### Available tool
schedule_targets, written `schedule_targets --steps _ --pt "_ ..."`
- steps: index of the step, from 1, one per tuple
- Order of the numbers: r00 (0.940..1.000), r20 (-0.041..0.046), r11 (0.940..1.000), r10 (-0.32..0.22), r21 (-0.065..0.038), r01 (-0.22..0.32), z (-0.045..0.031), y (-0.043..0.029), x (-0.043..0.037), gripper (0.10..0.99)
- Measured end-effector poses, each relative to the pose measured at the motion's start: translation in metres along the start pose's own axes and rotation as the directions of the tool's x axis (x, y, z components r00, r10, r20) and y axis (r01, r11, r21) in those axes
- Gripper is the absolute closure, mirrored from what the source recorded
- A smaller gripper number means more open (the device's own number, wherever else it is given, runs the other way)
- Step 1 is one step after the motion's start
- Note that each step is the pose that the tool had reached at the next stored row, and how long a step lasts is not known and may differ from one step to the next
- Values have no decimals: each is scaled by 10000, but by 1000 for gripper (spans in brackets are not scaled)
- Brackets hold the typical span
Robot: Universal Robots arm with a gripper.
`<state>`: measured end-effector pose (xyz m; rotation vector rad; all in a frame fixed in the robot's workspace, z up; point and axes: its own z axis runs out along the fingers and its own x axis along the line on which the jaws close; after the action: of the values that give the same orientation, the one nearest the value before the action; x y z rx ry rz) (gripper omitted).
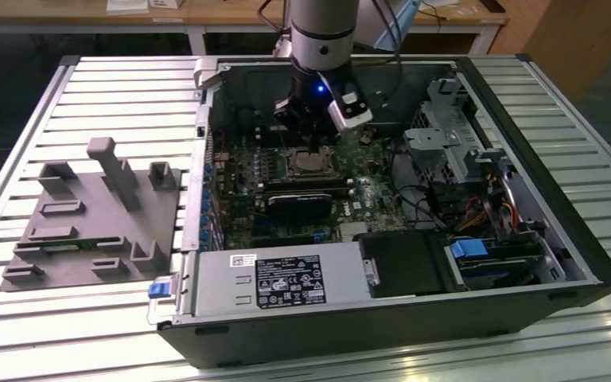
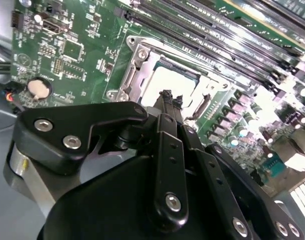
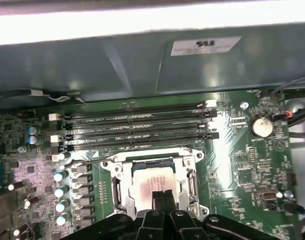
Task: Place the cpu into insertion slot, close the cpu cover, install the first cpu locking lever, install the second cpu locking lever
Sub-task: 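Close the cpu cover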
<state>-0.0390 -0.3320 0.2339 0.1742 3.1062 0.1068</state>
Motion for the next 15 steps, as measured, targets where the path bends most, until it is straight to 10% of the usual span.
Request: schedule_targets --steps 15 --pt "9995 316 10000 -12 -28 13 -49 -2 48 984"
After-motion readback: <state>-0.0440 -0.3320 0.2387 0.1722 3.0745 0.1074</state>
